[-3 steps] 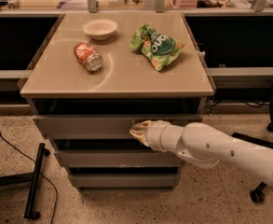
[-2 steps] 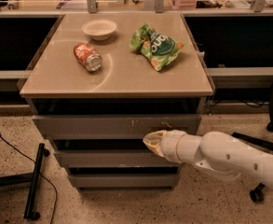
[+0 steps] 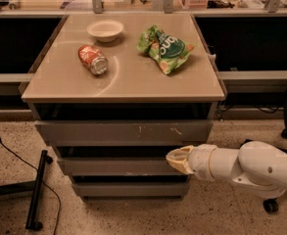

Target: Close top drawer

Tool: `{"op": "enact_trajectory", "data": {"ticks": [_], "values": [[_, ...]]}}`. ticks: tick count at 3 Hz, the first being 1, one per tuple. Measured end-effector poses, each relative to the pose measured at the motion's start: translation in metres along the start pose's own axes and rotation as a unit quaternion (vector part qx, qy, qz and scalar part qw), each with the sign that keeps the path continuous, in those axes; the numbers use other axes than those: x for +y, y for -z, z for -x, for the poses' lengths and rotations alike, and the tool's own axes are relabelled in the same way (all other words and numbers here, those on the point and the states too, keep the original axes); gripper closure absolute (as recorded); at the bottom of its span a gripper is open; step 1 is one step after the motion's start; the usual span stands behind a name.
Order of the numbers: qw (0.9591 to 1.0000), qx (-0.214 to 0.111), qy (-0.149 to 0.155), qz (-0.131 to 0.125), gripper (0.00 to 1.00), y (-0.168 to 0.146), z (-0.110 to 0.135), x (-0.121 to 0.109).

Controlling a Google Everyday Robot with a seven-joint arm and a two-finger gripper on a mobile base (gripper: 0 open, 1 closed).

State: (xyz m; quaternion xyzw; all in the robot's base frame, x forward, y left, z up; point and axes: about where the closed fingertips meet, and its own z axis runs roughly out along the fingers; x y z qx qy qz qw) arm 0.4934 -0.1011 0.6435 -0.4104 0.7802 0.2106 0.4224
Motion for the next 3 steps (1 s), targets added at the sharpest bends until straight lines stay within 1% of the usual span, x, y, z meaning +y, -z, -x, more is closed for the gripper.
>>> {"op": "enact_trajectory", "data": {"ticks": [3], "values": [[1.0000, 0.000, 0.000, 0.000, 0.08, -0.0002, 0.0003, 0.0002]]}}
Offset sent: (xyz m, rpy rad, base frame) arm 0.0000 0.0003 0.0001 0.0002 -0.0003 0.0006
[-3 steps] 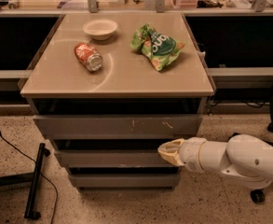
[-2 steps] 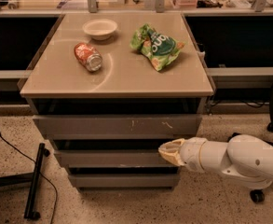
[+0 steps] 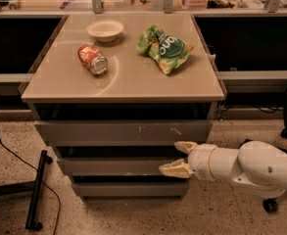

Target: Close top drawer

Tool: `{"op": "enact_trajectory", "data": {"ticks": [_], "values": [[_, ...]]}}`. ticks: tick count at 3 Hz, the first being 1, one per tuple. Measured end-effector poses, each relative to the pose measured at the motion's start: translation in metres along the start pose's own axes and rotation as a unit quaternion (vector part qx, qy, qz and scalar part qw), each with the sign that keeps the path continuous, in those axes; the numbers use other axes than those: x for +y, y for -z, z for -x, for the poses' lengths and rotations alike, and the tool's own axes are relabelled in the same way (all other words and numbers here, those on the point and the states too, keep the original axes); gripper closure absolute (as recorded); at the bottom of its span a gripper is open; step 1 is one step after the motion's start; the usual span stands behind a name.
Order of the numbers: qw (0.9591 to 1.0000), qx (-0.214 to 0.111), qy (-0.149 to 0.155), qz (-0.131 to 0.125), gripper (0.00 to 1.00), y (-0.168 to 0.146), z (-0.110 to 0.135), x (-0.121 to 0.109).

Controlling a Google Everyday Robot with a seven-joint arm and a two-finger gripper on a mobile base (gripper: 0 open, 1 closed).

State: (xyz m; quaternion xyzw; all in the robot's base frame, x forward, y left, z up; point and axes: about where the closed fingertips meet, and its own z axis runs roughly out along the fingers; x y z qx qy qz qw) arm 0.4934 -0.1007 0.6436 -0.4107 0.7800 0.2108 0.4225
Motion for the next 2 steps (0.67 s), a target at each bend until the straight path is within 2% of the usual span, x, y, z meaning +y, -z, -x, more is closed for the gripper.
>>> {"op": "enact_trajectory", "data": {"ticks": [1, 2], "values": [[1.0000, 0.000, 0.000, 0.000, 0.00, 0.0000, 0.0000, 0.0000], [1.0000, 0.000, 0.000, 0.000, 0.00, 0.0000, 0.0000, 0.0000]]}}
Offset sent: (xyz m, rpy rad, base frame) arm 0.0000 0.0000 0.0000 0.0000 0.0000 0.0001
